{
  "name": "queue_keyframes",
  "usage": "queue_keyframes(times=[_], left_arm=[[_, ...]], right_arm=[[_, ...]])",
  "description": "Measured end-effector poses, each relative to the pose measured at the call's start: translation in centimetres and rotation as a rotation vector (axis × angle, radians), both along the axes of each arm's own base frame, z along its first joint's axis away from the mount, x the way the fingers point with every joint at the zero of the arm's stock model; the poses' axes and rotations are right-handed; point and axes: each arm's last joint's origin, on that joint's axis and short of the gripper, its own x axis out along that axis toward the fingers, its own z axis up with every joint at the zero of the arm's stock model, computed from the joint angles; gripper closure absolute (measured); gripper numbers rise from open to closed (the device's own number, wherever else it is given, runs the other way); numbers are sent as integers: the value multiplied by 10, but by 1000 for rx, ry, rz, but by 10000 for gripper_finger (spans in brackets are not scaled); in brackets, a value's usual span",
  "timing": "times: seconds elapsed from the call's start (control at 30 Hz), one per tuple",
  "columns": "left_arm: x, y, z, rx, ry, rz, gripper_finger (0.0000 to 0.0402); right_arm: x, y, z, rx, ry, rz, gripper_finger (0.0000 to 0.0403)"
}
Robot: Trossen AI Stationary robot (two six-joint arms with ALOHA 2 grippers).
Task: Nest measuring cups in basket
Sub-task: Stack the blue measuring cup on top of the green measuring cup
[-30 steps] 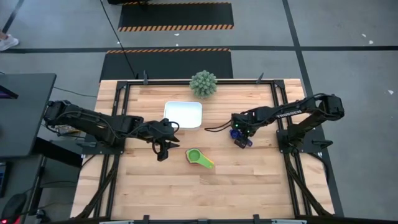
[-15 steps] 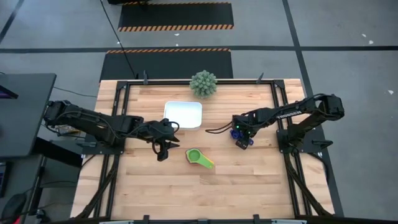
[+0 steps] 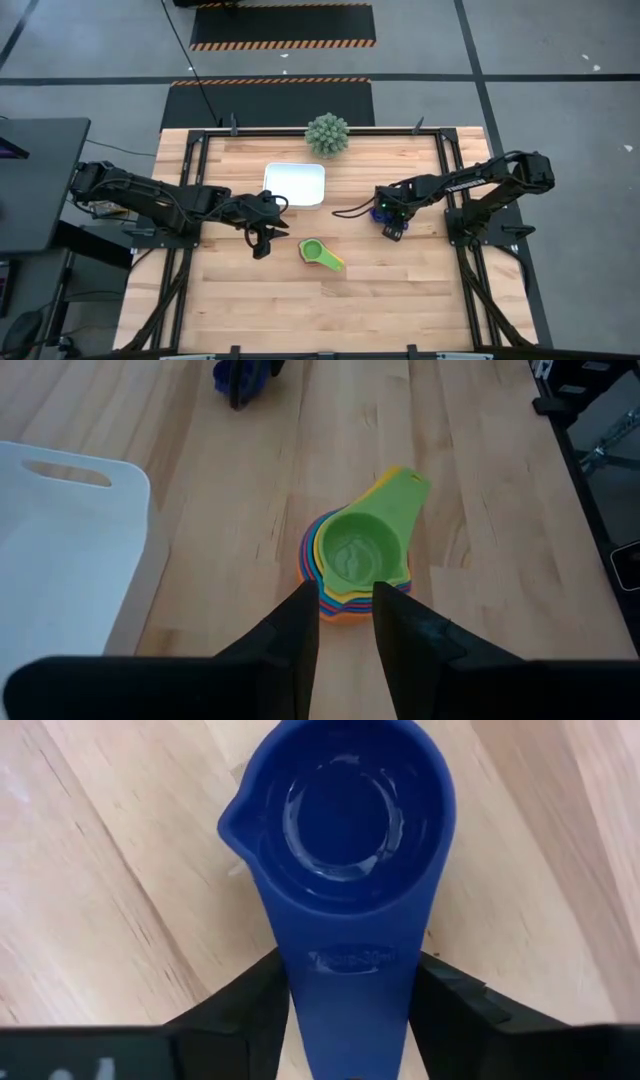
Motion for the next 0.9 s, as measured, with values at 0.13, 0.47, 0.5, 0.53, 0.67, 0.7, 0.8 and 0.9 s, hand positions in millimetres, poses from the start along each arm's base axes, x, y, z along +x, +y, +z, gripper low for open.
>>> queue_keyframes(times=[0.13,0.47,0.5,0.53,0.67,0.7,0.8,0.9], left_arm=[[0,0,0,-7,0,5,298],[3,0,4,-27,-48,15,298],[3,0,4,-27,-47,14,298],[3,0,4,-27,-46,14,298],[3,0,4,-8,-46,3,298],[3,0,4,-4,-46,4,298],[3,0,3,1,-45,10,298],[3,0,3,3,-44,11,298]], right_arm=[[3,2,1,-2,-25,26,227],[17,21,6,26,-150,113,223],[19,23,9,27,-160,119,224],[22,25,12,25,-174,127,224],[29,32,20,-2,-204,146,224],[31,33,23,-4,-218,146,224],[36,35,28,-4,-249,136,224],[40,38,34,1,-276,130,224]])
